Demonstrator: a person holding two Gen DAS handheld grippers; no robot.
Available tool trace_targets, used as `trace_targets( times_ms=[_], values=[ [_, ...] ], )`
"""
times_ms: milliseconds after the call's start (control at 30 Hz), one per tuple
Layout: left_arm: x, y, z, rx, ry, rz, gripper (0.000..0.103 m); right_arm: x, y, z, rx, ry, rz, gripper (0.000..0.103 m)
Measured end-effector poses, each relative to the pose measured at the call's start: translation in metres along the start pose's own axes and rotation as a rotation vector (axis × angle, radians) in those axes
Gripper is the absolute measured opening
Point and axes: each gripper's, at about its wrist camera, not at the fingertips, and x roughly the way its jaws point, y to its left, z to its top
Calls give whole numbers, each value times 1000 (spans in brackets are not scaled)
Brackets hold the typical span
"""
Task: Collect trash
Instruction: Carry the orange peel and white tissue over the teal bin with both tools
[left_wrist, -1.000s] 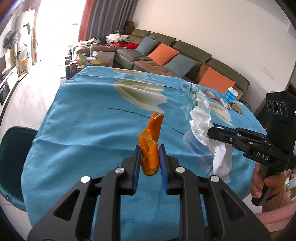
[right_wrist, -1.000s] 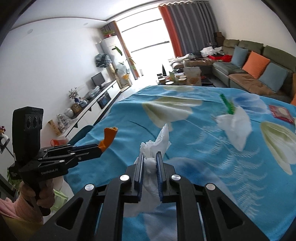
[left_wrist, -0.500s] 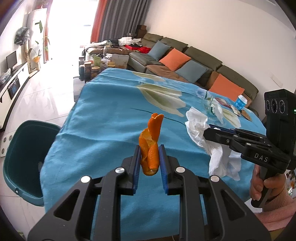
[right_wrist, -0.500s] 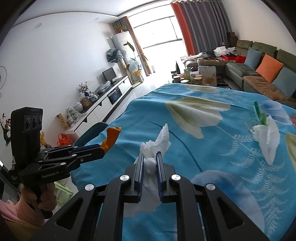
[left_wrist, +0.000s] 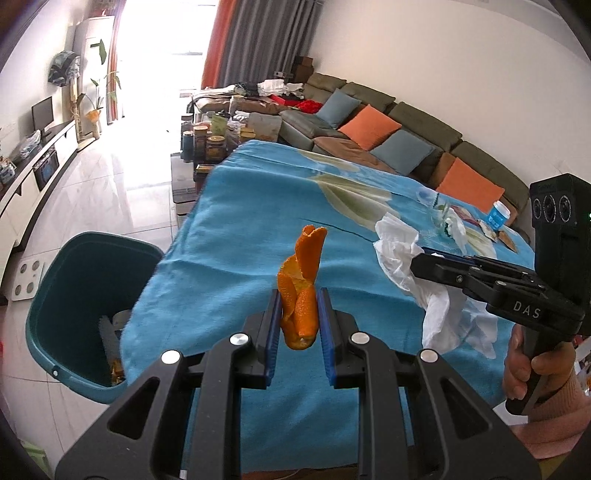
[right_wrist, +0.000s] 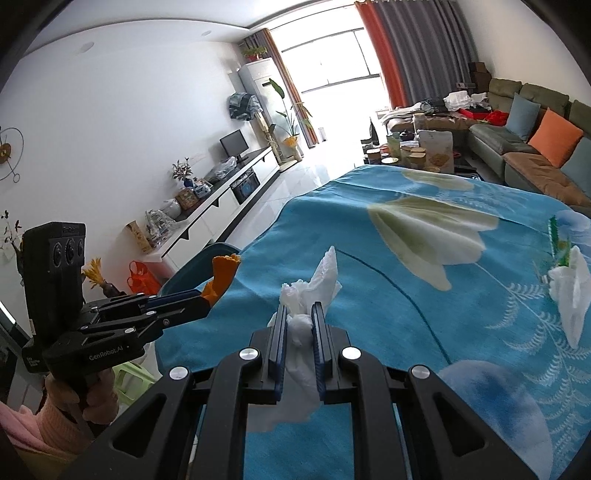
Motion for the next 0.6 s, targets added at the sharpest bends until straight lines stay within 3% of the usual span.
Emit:
trace_targets(
  times_ms=[600],
  values=[
    [-19,29,-7,-48,-26,68,20,19,20,6,-36,24,40,12]
  ],
)
